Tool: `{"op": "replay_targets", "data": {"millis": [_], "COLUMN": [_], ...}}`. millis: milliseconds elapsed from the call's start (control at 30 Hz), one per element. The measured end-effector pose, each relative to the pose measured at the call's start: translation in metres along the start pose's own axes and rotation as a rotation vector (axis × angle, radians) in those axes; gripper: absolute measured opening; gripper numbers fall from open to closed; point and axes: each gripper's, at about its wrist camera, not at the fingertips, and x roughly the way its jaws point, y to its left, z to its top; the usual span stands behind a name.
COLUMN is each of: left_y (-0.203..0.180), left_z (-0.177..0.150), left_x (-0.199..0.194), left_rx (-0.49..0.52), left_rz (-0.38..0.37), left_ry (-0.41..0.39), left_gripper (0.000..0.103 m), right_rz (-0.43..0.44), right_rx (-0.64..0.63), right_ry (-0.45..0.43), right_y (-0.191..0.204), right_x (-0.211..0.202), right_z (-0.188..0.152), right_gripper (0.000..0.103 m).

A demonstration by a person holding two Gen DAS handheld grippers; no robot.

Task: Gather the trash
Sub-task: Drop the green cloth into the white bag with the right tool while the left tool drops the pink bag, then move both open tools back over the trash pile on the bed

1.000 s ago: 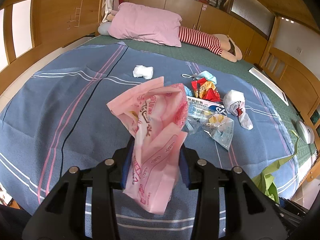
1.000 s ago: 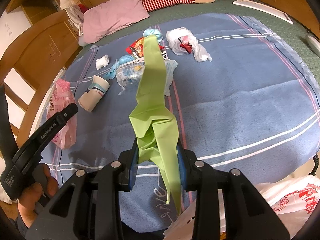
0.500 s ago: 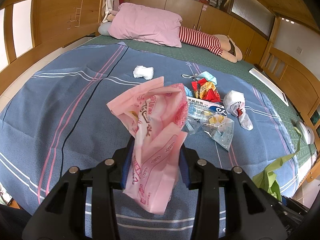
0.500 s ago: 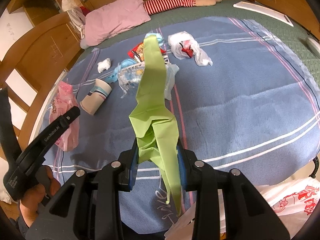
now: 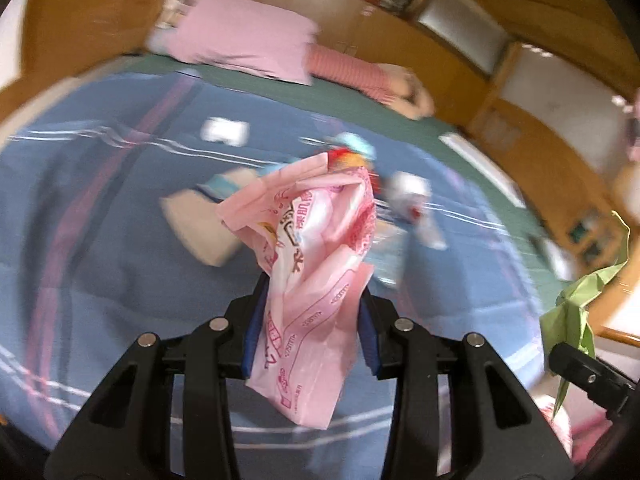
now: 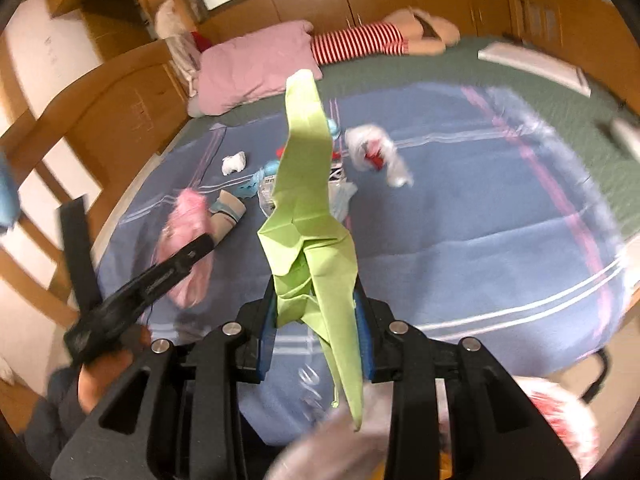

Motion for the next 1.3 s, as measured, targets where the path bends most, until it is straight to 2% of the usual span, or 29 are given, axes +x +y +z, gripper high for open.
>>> {"op": "replay_targets", "data": {"millis": [100, 233, 267, 300, 367, 467, 600, 667, 733, 833, 867, 900, 933, 967, 1000, 1100, 1233, 1300], "left_y": [-0.012, -0.037, -0.041, -0.046, -0.058, -0.079, -0.111, -0.130, -0.153, -0.179, -0.187, -0.192, -0.196, -0.197, -0.196, -0.184, -0.155, -0.132], "left_z": [-0.003, -0.011, -0.012, -0.014, -0.019, -0.031, -0.052, -0.066, -0.085, -0.119, -0.132, -0.140, -0.147, -0.150, -0.147, -0.128, -0.091, -0.069], "left_x": [-0.002, -0.009, -0.010, -0.011, -0.011, -0.012, -0.011, -0.015, -0.024, -0.031, -0.032, -0.031, -0.030, -0.028, -0.026, -0.023, -0.019, -0.015], "left_rx": [0.034, 0.122, 0.137, 0.154, 0.196, 0.281, 0.408, 0.485, 0.599, 0.763, 0.823, 0.861, 0.900, 0.918, 0.909, 0.810, 0.577, 0.434], "left_rz": [-0.108, -0.223, -0.245, -0.270, -0.333, -0.393, -0.481, -0.563, -0.668, -0.761, -0.775, -0.770, -0.747, -0.722, -0.701, -0.671, -0.630, -0.547], "left_ry": [0.018, 0.025, 0.029, 0.035, 0.062, 0.105, 0.181, 0.214, 0.261, 0.341, 0.373, 0.385, 0.389, 0.385, 0.376, 0.330, 0.235, 0.158], "left_gripper": [0.040, 0.040, 0.040, 0.040, 0.040, 0.040, 0.040, 0.040, 0.040, 0.044, 0.050, 0.063, 0.069, 0.079, 0.085, 0.094, 0.097, 0.097], "right_rz": [-0.043, -0.088, -0.080, -0.075, -0.127, -0.140, -0.137, -0.153, -0.147, -0.149, -0.155, -0.158, -0.160, -0.162, -0.162, -0.138, -0.118, -0.120], "right_rx": [-0.050, -0.060, -0.061, -0.071, -0.102, -0.071, 0.120, 0.223, 0.288, 0.354, 0.362, 0.364, 0.366, 0.369, 0.375, 0.416, 0.446, 0.436], "right_ry": [0.041, 0.200, 0.241, 0.327, 0.402, 0.336, 0.056, -0.073, -0.129, -0.161, -0.164, -0.163, -0.160, -0.157, -0.155, -0.144, -0.130, -0.124], "right_y": [-0.010, -0.036, -0.038, -0.042, -0.044, -0.050, -0.075, -0.090, -0.099, -0.107, -0.107, -0.108, -0.110, -0.110, -0.107, -0.112, -0.110, -0.106], "right_x": [-0.031, -0.042, -0.040, -0.033, -0.027, -0.039, -0.084, -0.104, -0.109, -0.110, -0.108, -0.108, -0.105, -0.102, -0.103, -0.093, -0.083, -0.078], "right_z": [-0.020, -0.064, -0.074, -0.092, -0.111, -0.106, -0.068, -0.054, -0.044, -0.039, -0.039, -0.038, -0.039, -0.039, -0.037, -0.038, -0.036, -0.034], "right_gripper": [0.034, 0.035, 0.038, 0.044, 0.055, 0.067, 0.072, 0.074, 0.074, 0.074, 0.074, 0.074, 0.074, 0.074, 0.074, 0.074, 0.075, 0.074]}}
